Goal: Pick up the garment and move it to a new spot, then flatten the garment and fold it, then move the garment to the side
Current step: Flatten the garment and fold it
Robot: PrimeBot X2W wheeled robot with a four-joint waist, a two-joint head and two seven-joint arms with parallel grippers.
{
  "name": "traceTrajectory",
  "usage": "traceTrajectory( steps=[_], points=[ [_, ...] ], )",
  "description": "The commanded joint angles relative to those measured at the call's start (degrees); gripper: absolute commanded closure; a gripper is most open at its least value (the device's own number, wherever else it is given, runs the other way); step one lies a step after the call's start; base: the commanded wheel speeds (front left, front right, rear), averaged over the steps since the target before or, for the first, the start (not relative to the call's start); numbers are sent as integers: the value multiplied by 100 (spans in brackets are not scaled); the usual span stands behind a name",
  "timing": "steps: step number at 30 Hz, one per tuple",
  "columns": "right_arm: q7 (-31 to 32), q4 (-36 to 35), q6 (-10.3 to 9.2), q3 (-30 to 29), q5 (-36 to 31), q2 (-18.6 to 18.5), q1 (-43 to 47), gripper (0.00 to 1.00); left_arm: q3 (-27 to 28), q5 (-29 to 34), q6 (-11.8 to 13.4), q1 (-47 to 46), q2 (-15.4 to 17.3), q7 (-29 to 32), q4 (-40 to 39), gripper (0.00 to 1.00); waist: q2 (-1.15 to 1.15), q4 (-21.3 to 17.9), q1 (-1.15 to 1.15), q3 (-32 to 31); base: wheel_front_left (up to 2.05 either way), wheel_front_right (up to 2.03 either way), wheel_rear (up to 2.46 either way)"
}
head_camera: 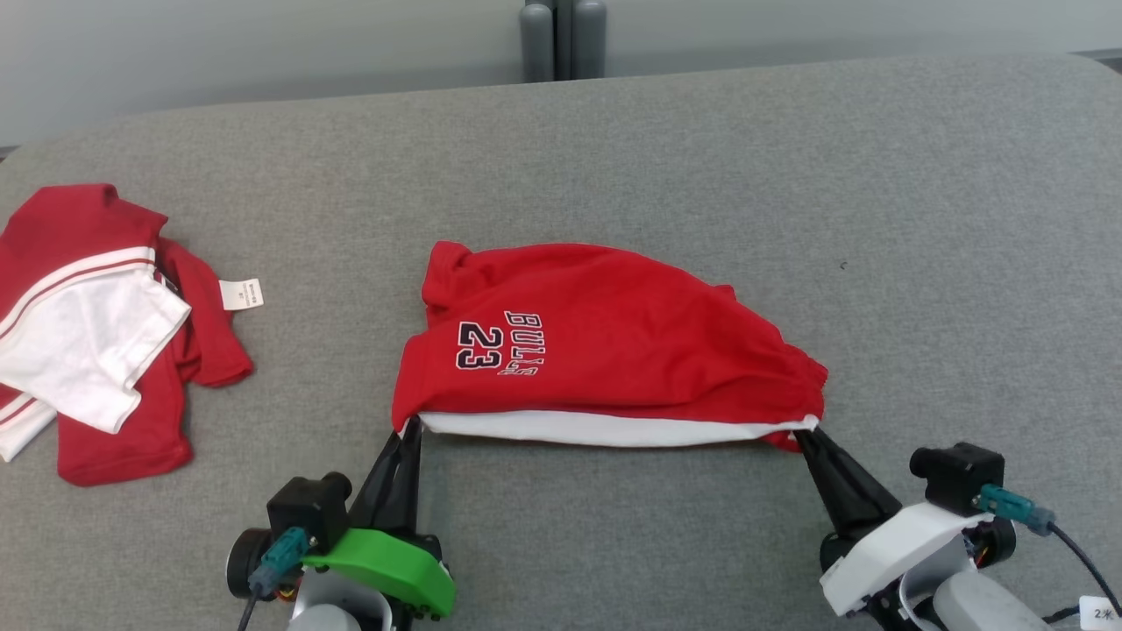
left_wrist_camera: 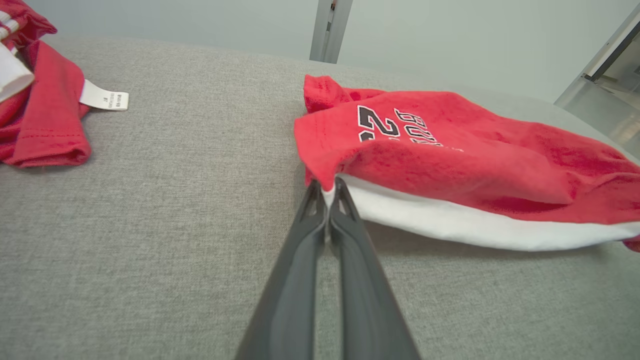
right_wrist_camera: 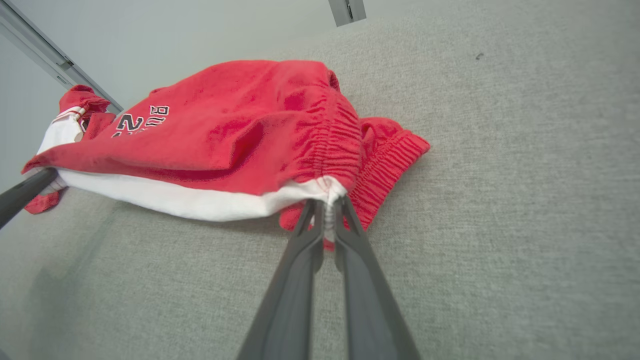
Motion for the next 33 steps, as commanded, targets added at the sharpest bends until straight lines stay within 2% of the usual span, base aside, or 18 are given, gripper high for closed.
traceTrajectory(
  steps=[1,4,8,12,14,17,20,24,27,30,33],
  points=[
    [-13,-154,-8,-148,-103,-13,-10,100,10,68,-17,33,9,3,-65,100,0,3,0,-24,0,0,0],
    [-13,-583,-8,-491,-283,20,-61,100,-65,45,-17,-114,90,4,-248,100,0,-4,0,-70,0,0,0],
    [-13,-1384,-8,-1069,-453,1,-217,100,-265,-63,-17,-479,440,4,-687,100,0,-28,0,-147,0,0,0],
    [-13,-2128,-8,-1443,-546,-273,-480,100,-579,-245,-16,-1079,1142,3,-1268,100,0,-42,0,-232,0,0,0],
    [-13,-2372,-8,-1550,-567,-544,-676,100,-693,-438,-16,-1482,1537,42,-1561,100,0,-41,0,-255,0,0,0],
    [140,-2646,-9,-1626,-502,-953,-1119,100,-771,-708,-16,-2217,2145,411,-2086,100,0,-53,0,-190,0,0,0],
    [584,-2715,-9,-1658,-513,-1218,-1630,100,-748,-1060,-7,-2879,2542,897,-2342,100,0,-72,0,-8,0,0,0],
    [1083,-2481,-9,-1458,-604,-1268,-2440,100,-743,-1421,-2,-3605,2742,1381,-2079,100,0,-105,0,390,0,0,0],
    [1271,-2108,-10,-1278,-740,-1128,-3125,100,-749,-1543,-2,-4069,2689,1601,-1591,100,0,-130,0,723,0,0,0],
    [1227,-1539,-11,-1076,-1032,-924,-3978,100,-822,-1452,-2,-4592,2604,1584,-1007,100,0,-142,0,1043,0,0,0],
    [859,-967,-13,-1083,-1477,-747,-4832,100,-738,-1183,106,-5189,2569,1216,-474,100,0,-131,0,1261,0,0,0]
  ],
)
